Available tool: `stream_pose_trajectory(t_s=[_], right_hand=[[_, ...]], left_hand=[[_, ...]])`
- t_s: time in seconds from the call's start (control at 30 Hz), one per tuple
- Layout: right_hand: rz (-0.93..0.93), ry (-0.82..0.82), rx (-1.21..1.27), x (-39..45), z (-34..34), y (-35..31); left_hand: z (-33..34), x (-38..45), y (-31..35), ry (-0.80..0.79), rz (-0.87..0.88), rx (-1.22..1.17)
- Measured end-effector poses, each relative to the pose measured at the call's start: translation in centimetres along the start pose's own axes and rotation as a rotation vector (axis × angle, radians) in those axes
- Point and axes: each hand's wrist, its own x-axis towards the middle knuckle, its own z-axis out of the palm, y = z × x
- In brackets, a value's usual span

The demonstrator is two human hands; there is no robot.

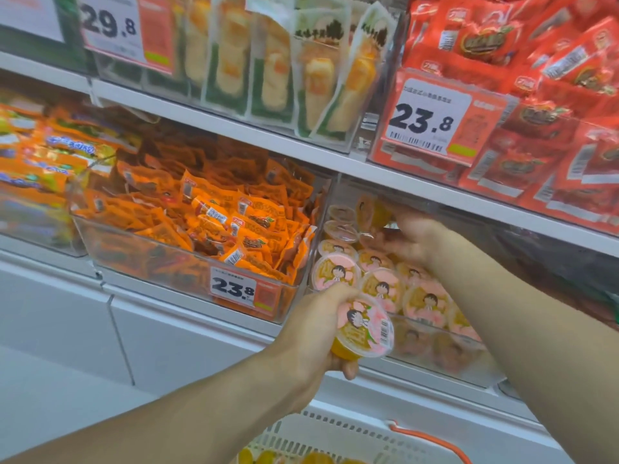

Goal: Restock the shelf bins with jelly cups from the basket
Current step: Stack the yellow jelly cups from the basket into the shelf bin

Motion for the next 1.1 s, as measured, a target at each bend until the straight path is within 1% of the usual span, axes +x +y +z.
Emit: stream_pose_trajectory(t_s=[0.07,0.1,0.27,0.33,0.47,0.57,0.63,0.7,0.73,0.77,0.83,0.87,0.93,1.1], right_hand=[[-0.037,0.183,-0.218,1.9,1.2,0.4],[-0.059,0.249,-0.292,2.7,1.6,0.4],[-0.219,0.369,-0.668,6.8,3.2,0.8],[-0.273,0.403,-0.719,6.5,4.2,0.9],[-0.341,0.454,-0.663,7.6,4.2,1.6],[-0.328,0.415,-0.731,7.3,3.6,1.2],[-0.335,0.386,-0.879,5.8,3.3,0.4],[-0.395,0.349,-1.01,3.6,2.9,-0.3],[-0.449,0.316,-1.02,2.0,2.6,-0.4],[-0.48,0.263,-0.941,0.3,2.2,-0.3],[-0.468,0.122,-0.719,-3.7,1.1,0.2],[-0.465,0.047,-0.653,-5.6,0.5,0.5],[-0.486,-0.061,-0.627,-8.5,-0.6,1.2],[-0.436,-0.218,-0.491,-12.9,-2.8,3.9]], left_hand=[[-0.4,0.5,-0.1,0.023,0.005,0.015],[-0.5,0.6,-0.1,0.039,0.004,0.023],[-2.0,0.8,-0.1,0.095,0.002,0.067],[-2.3,0.9,0.0,0.1,0.004,0.075],[-2.7,1.0,-0.1,0.101,-0.008,0.075],[-2.6,1.0,0.0,0.07,-0.009,0.012],[-2.3,1.0,0.2,0.044,0.016,-0.031],[-2.1,0.9,0.5,0.028,0.05,-0.091],[-2.0,0.9,0.6,0.021,0.068,-0.115],[-1.8,0.9,0.7,0.018,0.087,-0.124],[-1.6,0.9,0.8,0.033,0.129,-0.108],[-1.5,0.9,0.7,0.035,0.145,-0.091],[-1.2,0.7,0.6,0.013,0.169,-0.063],[-0.8,0.4,0.9,0.011,0.219,-0.122]])
